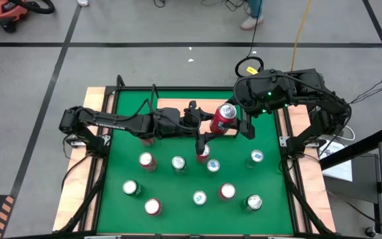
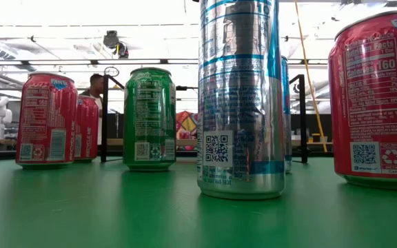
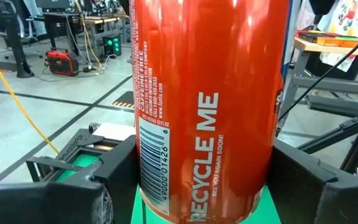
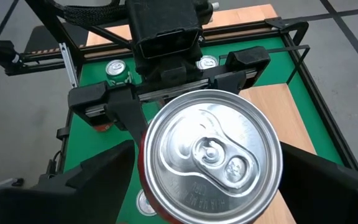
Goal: Place canned beverage on shelf
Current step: Put the red soda can on the shelf
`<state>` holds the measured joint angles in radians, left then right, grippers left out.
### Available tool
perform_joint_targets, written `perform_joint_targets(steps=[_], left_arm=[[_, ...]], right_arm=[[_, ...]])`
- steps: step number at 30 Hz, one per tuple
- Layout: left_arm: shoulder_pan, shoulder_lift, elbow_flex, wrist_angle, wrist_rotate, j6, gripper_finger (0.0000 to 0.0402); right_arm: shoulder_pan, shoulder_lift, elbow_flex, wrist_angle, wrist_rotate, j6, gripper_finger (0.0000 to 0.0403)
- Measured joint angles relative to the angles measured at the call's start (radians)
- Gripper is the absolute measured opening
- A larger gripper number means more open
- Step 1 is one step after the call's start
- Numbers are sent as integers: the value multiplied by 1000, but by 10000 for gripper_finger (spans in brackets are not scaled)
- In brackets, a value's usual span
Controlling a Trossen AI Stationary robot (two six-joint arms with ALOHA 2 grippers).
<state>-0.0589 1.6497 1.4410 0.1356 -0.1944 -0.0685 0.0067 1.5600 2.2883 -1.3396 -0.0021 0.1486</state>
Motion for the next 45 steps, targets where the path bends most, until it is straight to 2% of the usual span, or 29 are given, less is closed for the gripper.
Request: perform_joint_targets(steps=[13,19,29,36,45], left_arm=[[0,0,0,-11,2,3,270],[-2,0,0,-18,2,-1,304],[-19,-2,0,-7,-47,-9,351],[-22,-2,0,-13,-72,-132,356],[-36,-53,-1,-20,-156,-137,356]], right_arm=[[0,0,0,-5,0,3,290],[0,0,0,-13,2,3,296],[-2,-1,0,-130,31,4,294],[-40,-17,0,-171,28,-39,294],[-148,-63,-4,-169,-3,-166,294]])
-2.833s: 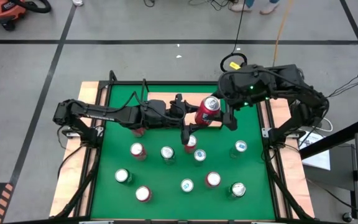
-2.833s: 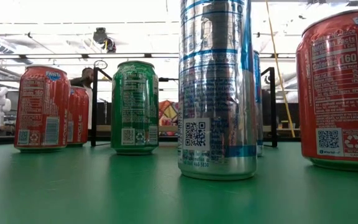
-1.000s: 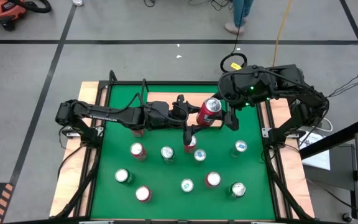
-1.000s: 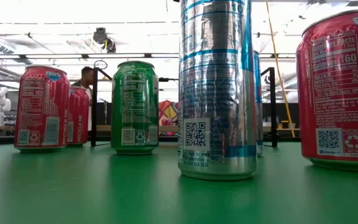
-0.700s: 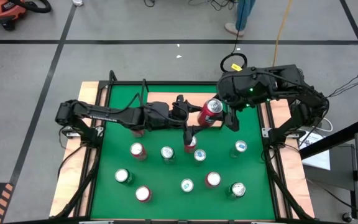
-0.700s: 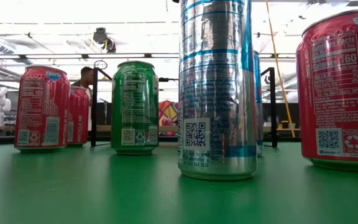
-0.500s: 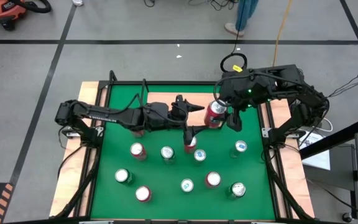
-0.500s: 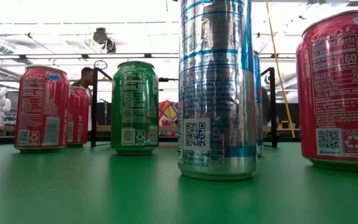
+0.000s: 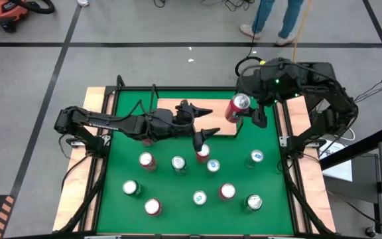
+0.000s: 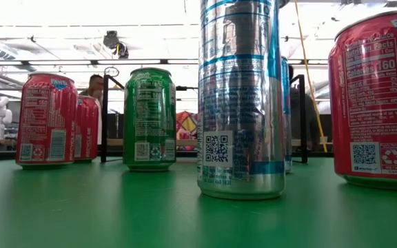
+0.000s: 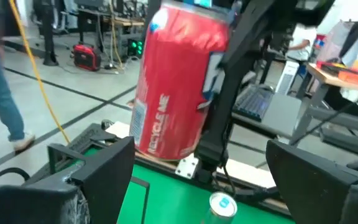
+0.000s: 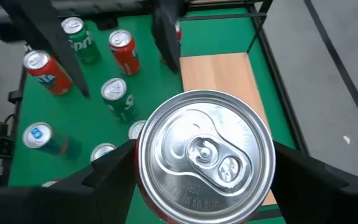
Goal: Place canned beverage on shelf
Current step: Put the red soda can on the shelf
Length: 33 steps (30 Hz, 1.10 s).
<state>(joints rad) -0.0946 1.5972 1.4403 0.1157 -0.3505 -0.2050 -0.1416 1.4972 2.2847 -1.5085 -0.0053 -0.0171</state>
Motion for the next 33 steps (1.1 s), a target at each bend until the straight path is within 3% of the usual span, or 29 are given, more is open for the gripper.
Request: perform_joint_targets(steps=[7,14,24,33], left_arm=[[-7,-41,0,-38,-34,-94,356],[-29,-90,1,-134,-32,-182,356],[-57,-215,1,-322,-30,-214,357],[-56,-298,1,-507,37,-258,357]], right_arm=[[-86,-21,-83,24,-90,-55,293],[-144,-62,-245,208,-151,-19,294],[-155,-64,-375,281,-153,44,300],[-151,-64,-400,344,-149,157,301]])
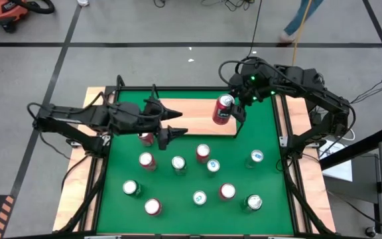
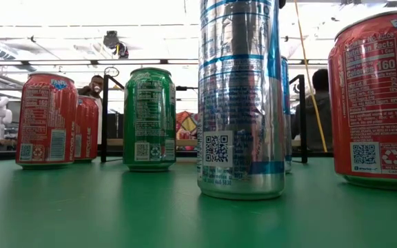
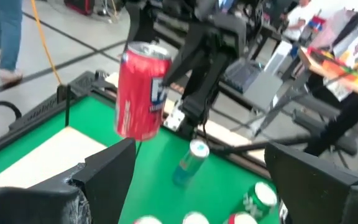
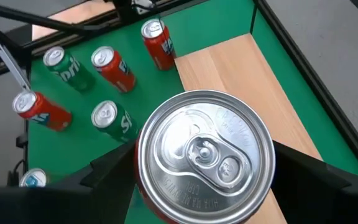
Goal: Place canned beverage on shelf
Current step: Put the red soda can on the shelf
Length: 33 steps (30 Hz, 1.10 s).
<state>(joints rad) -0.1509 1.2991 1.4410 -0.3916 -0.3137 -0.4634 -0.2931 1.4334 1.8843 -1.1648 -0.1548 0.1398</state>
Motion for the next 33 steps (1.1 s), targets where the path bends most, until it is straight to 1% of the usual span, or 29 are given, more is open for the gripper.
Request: perform_joint_targets(steps=[7,10,15,19,25,28,33], left_arm=[[16,-8,0,-87,104,24,357],[32,-8,0,-83,123,24,357],[72,-8,0,-83,125,24,357],[108,-8,0,-97,125,24,357],[170,0,0,-110,125,4,357],[199,0,0,-129,124,-3,357],[228,7,-1,-155,117,-5,357]], right_arm=[[-12,0,0,32,9,-4,301],[-26,5,0,31,22,-26,301],[-75,17,0,30,15,-73,302],[-141,45,0,11,-34,-165,302],[-259,110,-1,1,-135,-311,302],[-310,129,-31,51,-170,-337,302],[-362,135,-135,171,-228,-343,302]])
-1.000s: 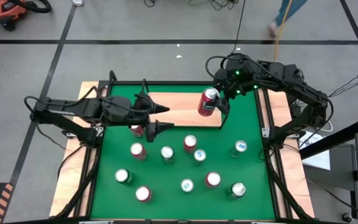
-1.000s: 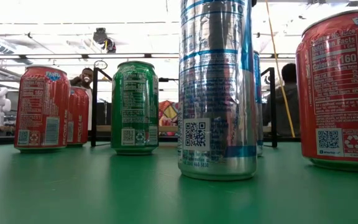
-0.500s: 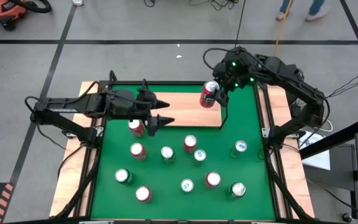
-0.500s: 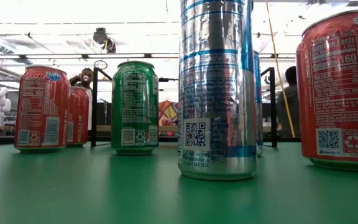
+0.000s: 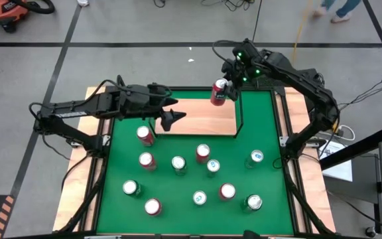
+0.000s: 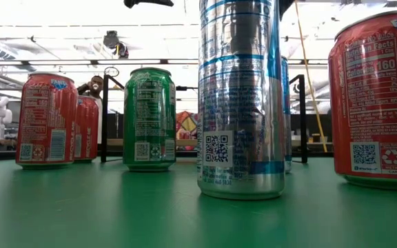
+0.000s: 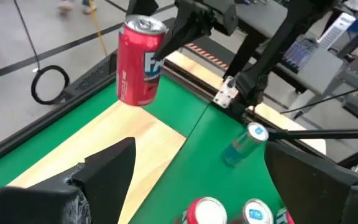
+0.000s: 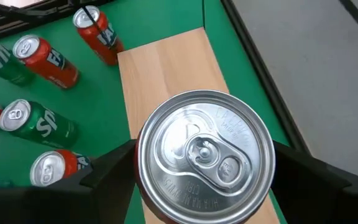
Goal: Place canned beverage on shelf
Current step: Put the red soda can on the shelf
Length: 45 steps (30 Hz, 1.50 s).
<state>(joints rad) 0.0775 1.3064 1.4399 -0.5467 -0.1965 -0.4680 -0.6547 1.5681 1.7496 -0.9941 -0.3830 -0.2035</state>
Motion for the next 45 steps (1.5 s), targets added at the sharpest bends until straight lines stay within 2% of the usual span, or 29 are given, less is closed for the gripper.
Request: perform_joint_targets(steps=[8,19,25,34,45], left_arm=[[26,-1,0,-88,-28,-53,357],[77,-1,0,-95,-39,-69,357],[113,-1,0,-96,5,-30,357],[133,-1,0,-96,8,-22,357],[132,18,2,-96,9,-24,357]], right_arm=[[-26,1,-132,140,-7,-7,302],[-25,7,-139,300,21,-1,302],[-25,36,-139,293,43,6,302],[-12,111,-139,331,45,33,302],[-11,214,-139,341,42,-28,302]])
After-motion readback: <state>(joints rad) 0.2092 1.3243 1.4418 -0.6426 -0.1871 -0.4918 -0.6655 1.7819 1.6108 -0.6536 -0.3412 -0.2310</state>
